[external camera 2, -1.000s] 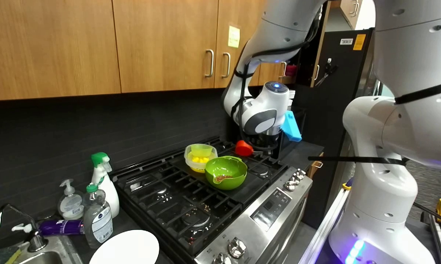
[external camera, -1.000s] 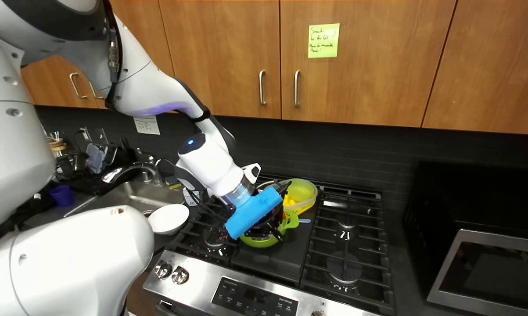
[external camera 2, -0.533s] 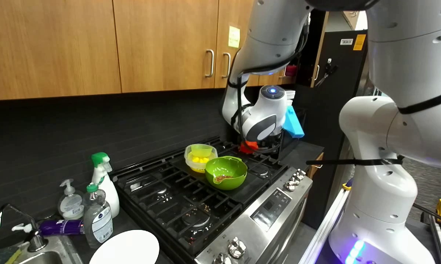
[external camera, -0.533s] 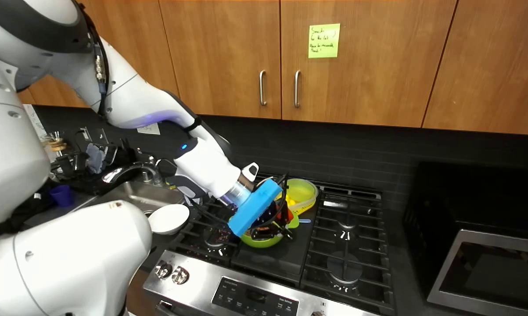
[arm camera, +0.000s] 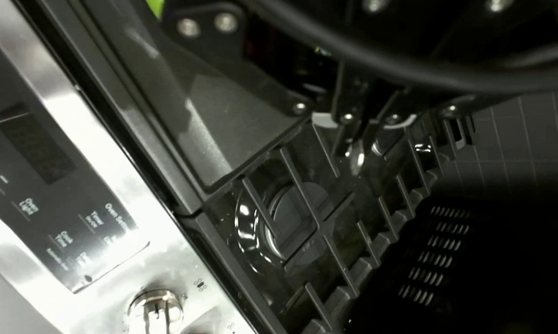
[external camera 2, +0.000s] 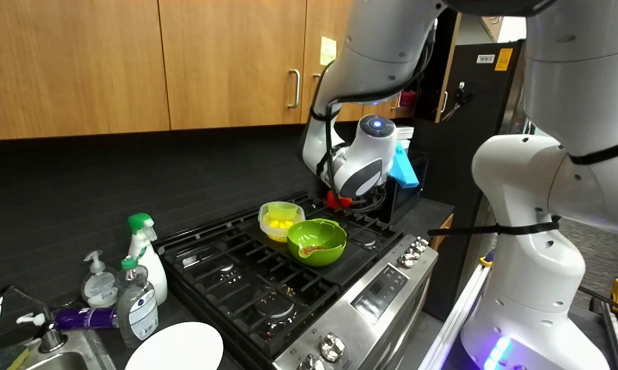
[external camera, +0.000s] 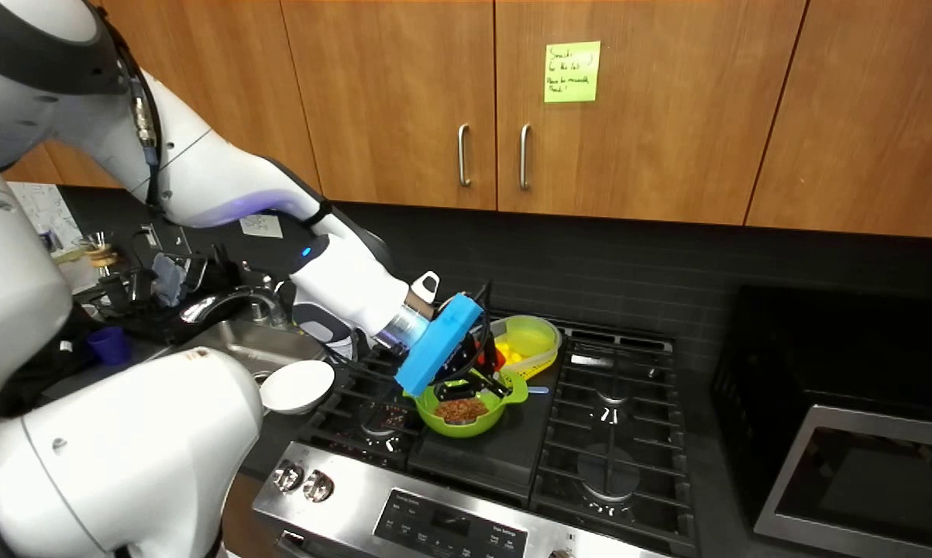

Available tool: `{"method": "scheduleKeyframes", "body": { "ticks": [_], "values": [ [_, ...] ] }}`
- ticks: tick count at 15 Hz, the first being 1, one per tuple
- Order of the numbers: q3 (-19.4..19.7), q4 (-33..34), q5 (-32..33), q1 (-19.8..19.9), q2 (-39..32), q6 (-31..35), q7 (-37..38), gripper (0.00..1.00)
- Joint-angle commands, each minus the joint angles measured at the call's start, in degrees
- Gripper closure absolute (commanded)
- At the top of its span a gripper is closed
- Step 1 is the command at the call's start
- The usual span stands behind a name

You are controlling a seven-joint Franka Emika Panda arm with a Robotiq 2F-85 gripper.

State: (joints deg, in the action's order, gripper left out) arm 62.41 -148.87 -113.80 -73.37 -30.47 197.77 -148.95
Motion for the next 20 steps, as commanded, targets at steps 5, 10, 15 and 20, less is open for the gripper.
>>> {"method": "scheduleKeyframes", "body": {
  "ticks": [5,10,15,20],
  "values": [
    [-6.3,-1.5,1.7,3.4,2.3,1.0,0.0,0.99],
    [-14.9,-1.8,2.5,12.8,3.4,1.1,0.0,0.99],
    [-21.8,-1.3,2.1,20.5,4.3,1.1,0.0,0.99],
    [-27.3,-0.7,1.4,25.9,4.2,0.9,0.1,0.99]
  ]
}}
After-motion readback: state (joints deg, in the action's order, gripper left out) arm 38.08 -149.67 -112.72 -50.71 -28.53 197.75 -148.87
